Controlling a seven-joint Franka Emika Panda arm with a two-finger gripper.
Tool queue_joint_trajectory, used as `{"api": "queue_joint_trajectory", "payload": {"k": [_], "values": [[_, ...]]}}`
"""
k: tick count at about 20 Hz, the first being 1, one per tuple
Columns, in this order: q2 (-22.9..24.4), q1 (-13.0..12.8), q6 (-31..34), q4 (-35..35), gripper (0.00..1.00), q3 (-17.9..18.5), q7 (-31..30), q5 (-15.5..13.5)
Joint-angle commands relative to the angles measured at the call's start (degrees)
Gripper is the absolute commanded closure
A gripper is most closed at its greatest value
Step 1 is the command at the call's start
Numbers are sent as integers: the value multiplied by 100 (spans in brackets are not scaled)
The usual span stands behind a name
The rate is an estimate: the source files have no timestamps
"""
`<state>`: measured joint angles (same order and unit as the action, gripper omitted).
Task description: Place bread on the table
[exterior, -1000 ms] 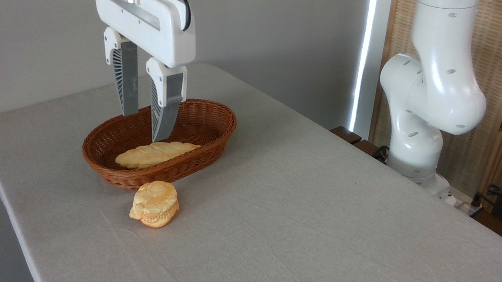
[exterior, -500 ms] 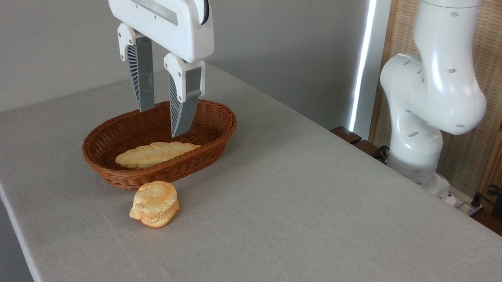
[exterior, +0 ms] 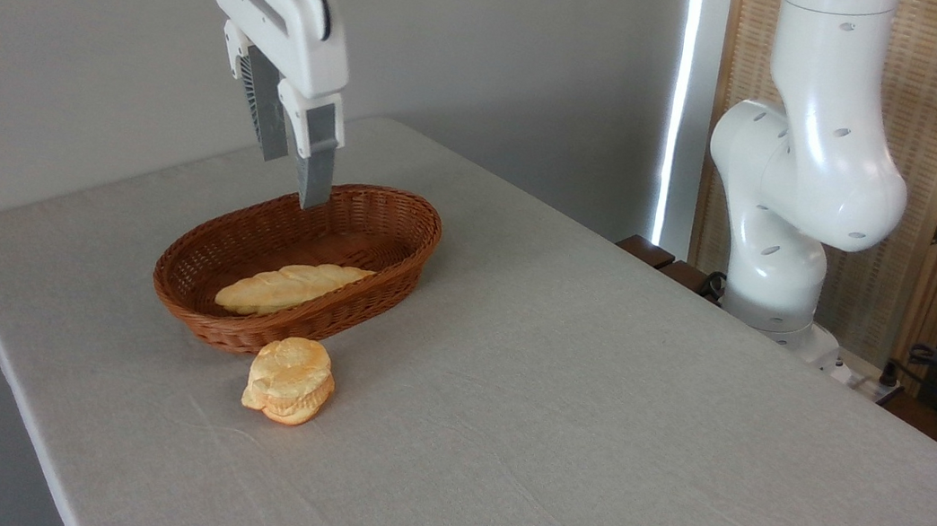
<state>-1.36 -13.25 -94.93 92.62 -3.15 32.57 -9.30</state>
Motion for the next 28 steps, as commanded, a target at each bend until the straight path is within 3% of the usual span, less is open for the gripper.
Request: {"api": "queue_joint_trajectory", "payload": {"k": [1,7,9,11,20,28], "values": [[233,-2,-665,748,0,-439,-40,-72],[84,-19,-1316,1433,0,-722,-41,-10],[40,-19,-1510,1592,0,-722,-41,199],[-57,-11,-1546,1628,0,-722,-32,367],[-637,-37,-2037,1619,0,-713,-110,543],[-795,-352,-2178,1602,0,-713,-190,552]]}}
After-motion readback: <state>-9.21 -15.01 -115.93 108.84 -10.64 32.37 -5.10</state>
